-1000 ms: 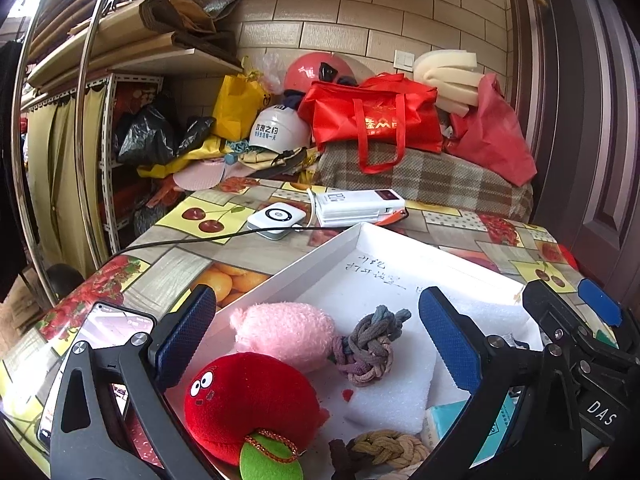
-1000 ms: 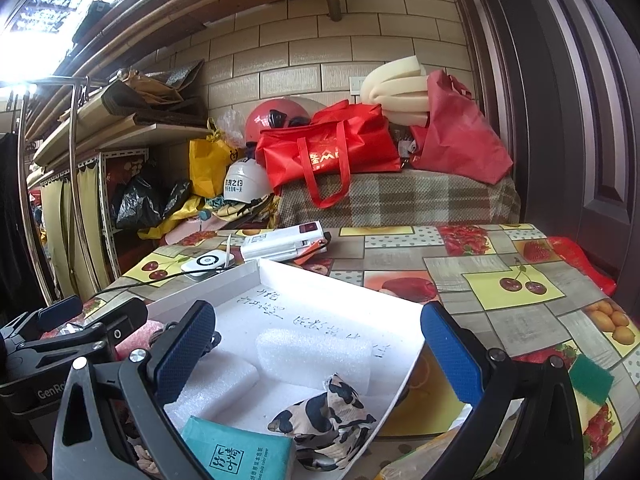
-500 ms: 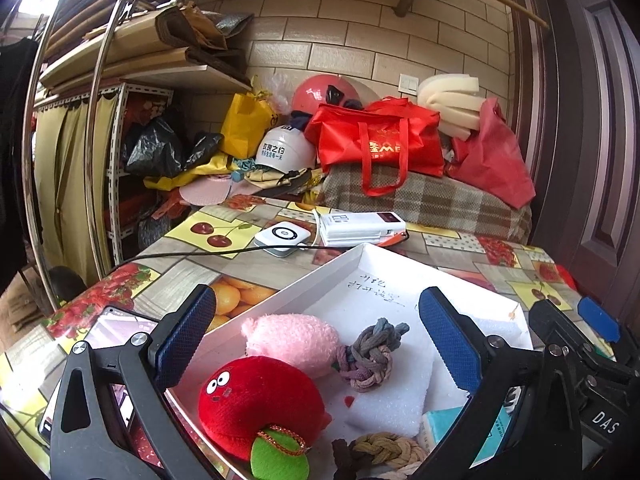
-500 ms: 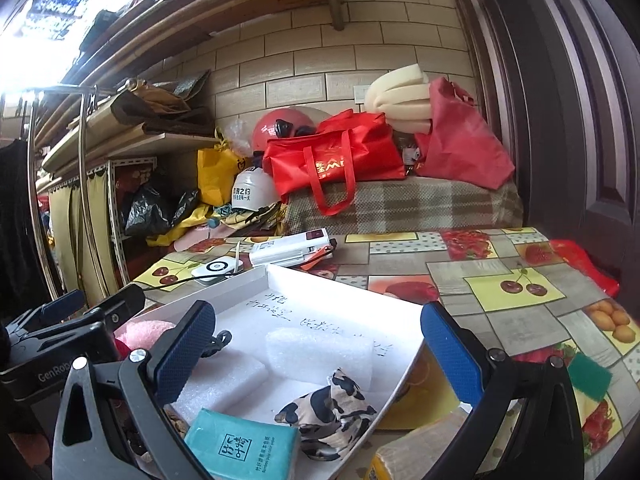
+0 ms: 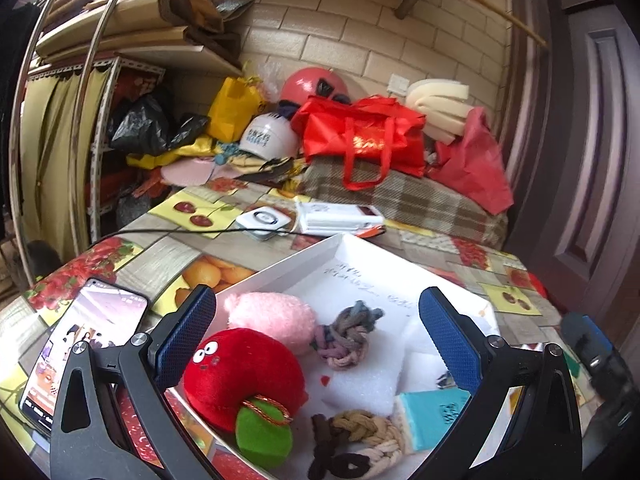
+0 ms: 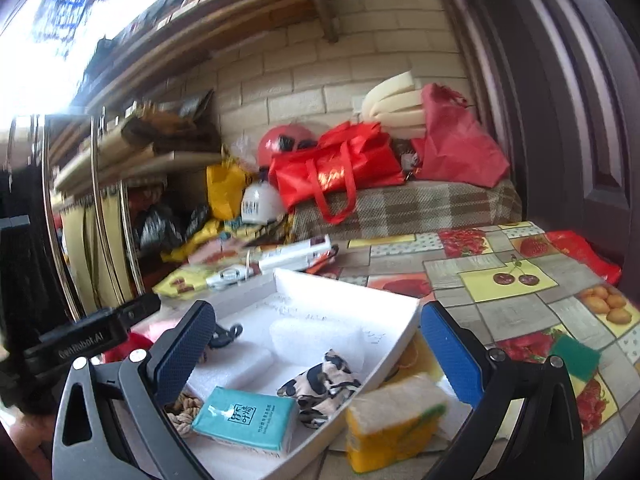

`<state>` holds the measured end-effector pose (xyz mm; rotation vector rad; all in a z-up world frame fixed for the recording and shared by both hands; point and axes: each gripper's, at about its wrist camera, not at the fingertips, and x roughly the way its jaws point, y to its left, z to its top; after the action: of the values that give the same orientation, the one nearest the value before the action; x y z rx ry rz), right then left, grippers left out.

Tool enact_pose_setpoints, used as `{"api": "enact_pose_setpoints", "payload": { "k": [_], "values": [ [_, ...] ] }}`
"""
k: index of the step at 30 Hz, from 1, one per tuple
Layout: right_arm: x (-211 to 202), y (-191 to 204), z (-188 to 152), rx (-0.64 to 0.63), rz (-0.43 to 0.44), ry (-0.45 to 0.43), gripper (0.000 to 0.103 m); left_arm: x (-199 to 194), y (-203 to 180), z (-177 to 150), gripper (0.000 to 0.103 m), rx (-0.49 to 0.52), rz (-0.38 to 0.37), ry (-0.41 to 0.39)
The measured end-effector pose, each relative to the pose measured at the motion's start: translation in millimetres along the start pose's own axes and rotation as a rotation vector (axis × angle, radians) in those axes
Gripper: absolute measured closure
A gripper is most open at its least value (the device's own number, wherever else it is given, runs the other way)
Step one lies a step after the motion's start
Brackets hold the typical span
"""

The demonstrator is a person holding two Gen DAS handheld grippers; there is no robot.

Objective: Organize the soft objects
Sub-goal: 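Grasp the yellow tissue pack with the right tool while the left tool moves toward the white sock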

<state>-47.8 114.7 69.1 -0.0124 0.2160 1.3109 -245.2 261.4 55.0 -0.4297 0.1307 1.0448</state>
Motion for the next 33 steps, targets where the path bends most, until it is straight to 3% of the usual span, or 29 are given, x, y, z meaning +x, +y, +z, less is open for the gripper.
{"api": "enact_pose_setpoints", "payload": {
  "k": [4,7,9,15,19,23,28,33],
  "values": [
    [-34.9,-17.7,3.9,-0.042,-0.071,-0.096,0.000,-11.4,-11.0,-2.0,0.000,0.027,-0.080,-0.038],
    [-51.9,-36.8,4.6,-0.080,-0.229,-0.114,0.000,-17.4,-27.0,-3.4,0.000,0.074,-0.159,-0.050],
    [-56.3,-55.0,5.0,-0.049,-0.320,-0.081,0.000,-21.6,-40.8,-6.0,0.001,0.126,-0.201,-0.051],
    [-58.1,-125.0,8.3,0.051,-0.382,0.024,0.000,-27.5,-85.7,-21.4,0.001,0.300,-0.313,0.029],
    [-61.4,-143.7,6.9,0.134,-0.287,0.044,0.000,-35.4,-118.4,-37.9,0.001,0.398,-0.418,0.085],
    [-45.5,-99.2,-0.2,-0.025,-0.125,0.121,0.000,-48.9,-131.8,-44.8,0.001,0.440,-0.410,0.049],
    [-6.1,-34.0,-8.2,-0.224,0.006,0.234,0.000,-46.3,-108.1,-36.3,0.001,0.327,-0.355,0.037],
    [33.9,-20.7,-15.7,-0.231,0.018,0.362,0.001,-35.4,-88.4,-29.2,0.001,0.224,-0.318,0.064]
  ]
}}
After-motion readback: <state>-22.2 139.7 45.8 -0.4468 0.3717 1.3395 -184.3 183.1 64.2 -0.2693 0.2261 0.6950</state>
